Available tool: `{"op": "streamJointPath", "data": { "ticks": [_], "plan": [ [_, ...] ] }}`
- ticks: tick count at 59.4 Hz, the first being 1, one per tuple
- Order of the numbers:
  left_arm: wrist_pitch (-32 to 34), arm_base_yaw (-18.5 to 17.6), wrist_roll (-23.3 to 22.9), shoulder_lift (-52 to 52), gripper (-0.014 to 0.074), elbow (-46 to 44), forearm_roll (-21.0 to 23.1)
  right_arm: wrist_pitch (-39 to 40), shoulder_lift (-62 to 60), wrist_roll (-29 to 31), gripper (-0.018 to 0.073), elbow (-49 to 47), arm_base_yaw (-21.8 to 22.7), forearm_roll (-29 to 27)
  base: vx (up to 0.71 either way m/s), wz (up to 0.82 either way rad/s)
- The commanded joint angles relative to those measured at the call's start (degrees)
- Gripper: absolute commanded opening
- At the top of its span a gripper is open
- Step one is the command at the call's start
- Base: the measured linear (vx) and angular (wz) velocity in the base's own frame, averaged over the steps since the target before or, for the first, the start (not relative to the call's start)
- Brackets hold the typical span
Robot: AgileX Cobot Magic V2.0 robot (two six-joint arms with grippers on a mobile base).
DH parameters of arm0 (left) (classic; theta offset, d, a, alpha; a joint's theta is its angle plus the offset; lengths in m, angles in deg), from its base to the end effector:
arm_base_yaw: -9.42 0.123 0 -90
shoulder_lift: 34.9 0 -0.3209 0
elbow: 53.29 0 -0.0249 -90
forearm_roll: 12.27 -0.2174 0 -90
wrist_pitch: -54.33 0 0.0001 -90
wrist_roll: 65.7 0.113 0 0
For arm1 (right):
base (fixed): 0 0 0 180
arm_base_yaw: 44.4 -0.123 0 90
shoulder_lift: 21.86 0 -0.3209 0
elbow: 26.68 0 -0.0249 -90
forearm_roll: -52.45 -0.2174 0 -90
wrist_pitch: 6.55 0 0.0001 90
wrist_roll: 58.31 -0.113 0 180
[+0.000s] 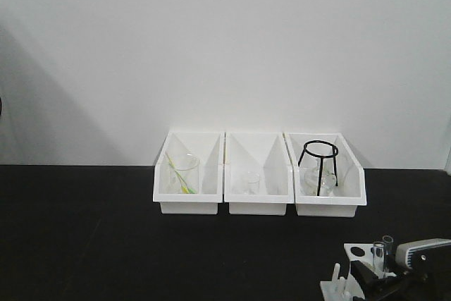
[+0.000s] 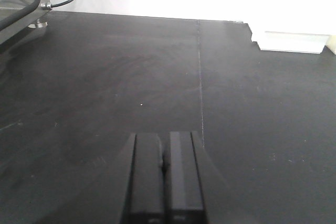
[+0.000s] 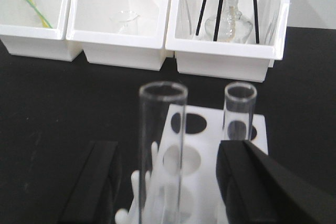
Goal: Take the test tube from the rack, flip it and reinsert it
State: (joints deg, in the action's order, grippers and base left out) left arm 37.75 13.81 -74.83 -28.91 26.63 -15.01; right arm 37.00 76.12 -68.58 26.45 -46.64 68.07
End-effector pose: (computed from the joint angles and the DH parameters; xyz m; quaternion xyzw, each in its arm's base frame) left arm 0.0061 0.0020 0.1723 -0.0783 0.7758 -0.0062 0.6261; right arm 0.2755 0.0317 0.2269 -0.0785 0.8067 0.0810 0.5800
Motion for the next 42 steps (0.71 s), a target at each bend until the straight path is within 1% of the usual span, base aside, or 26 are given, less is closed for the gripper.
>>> {"op": "streamJointPath", "data": {
  "ticks": [1,10,17,25,36,42],
  "plan": [
    [5.0,-0.4,0.0,-0.6,-0.0006,0.0,0.3,4.9,0.0,0.3,0.0477,-3.0,0.4,0.2,0.0,0.0],
    [5.0,-0.4,0.0,-0.6,-0.0006,0.0,0.3,4.6,2.1,0.0,0.0468,-4.6,0.4,0.4,0.0,0.0],
    [5.0,-0.4,0.0,-0.6,-0.0006,0.0,0.3,4.2,2.3,0.0,0.0422,-4.8,0.4,0.7,0.0,0.0],
    [5.0,-0.4,0.0,-0.6,-0.0006,0.0,0.3,4.1,2.3,-0.2,0.0334,-4.8,0.4,2.0,0.0,0.0],
    [5.0,-0.4,0.0,-0.6,-0.0006,0.0,0.3,4.0,1.7,-2.7,0.0176,-4.8,0.4,5.2,0.0,0.0],
    [5.0,-0.4,0.0,-0.6,-0.0006,0.0,0.3,4.0,0.3,-2.8,0.01,-4.8,0.4,5.6,0.0,0.0]
  ]
}}
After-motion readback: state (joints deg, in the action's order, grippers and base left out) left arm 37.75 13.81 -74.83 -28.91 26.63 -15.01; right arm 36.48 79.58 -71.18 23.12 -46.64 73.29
